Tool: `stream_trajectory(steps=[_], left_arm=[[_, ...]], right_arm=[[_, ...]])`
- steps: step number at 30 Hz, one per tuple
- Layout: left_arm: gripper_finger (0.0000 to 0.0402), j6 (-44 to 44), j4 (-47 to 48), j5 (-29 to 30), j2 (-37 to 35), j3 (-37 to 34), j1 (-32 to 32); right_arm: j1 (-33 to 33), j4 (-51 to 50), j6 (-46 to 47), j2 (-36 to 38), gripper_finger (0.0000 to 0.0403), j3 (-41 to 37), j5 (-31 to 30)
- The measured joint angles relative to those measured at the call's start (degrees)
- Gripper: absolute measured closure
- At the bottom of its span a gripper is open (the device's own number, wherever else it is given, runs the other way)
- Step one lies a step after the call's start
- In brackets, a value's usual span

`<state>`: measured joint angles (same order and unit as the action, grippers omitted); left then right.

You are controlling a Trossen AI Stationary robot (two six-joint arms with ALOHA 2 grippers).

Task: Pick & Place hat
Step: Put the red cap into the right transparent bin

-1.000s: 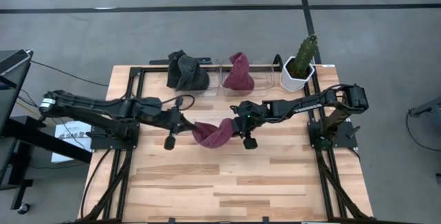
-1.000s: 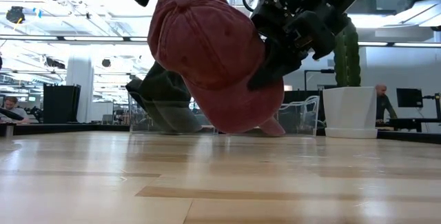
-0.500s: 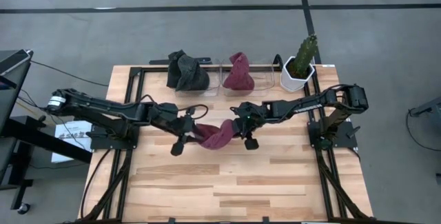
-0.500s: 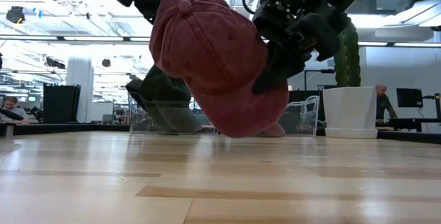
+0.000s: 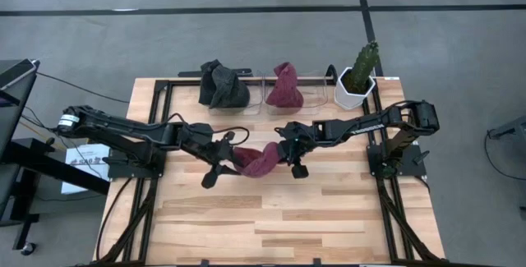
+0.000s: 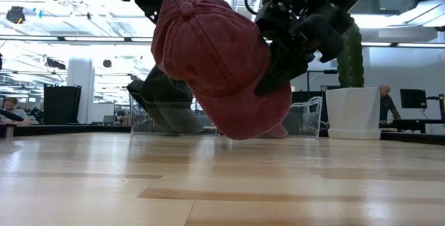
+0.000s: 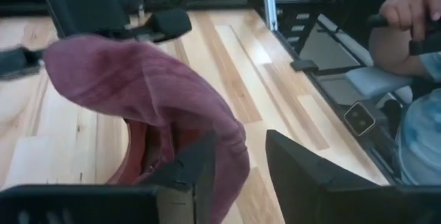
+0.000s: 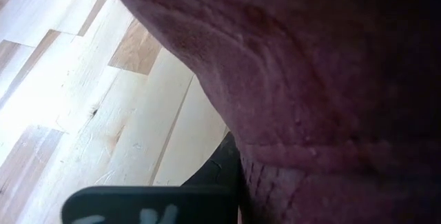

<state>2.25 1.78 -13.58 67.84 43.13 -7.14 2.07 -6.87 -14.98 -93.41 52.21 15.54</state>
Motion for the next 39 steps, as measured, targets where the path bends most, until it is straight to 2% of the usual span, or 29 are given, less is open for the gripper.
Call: stream_trajectory(steps=[12,21,24,29,34,39], left_arm=[[0.0275,-0.24,-2.02,1.45,3.86,0.00,0.48],[0.0279,-5.48,-2.25,1.73,3.89,0.00,2.66],[0.0302,-5.56,-2.28,1.75,3.89,0.00,2.77],[0.0386,-5.65,-3.46,1.72,3.89,0.00,2.56],[0.0391,-5.77,-4.18,-1.02,3.89,0.00,2.48],[0.0392,-5.76,-5.81,-1.38,3.89,0.00,1.92]], right_arm=[[0.00,0.02,0.00,0.00,0.0398,0.00,-0.68],[0.00,0.05,0.00,0.00,0.0397,0.00,-0.67],[0.00,0.04,0.00,0.00,0.0399,0.00,-0.67],[0.00,0.31,0.00,0.00,0.0395,0.00,-0.67],[-0.49,2.05,0.00,0.00,0.0391,0.00,-0.65],[-1.58,2.85,1.08,0.00,0.0381,0.00,-0.43]])
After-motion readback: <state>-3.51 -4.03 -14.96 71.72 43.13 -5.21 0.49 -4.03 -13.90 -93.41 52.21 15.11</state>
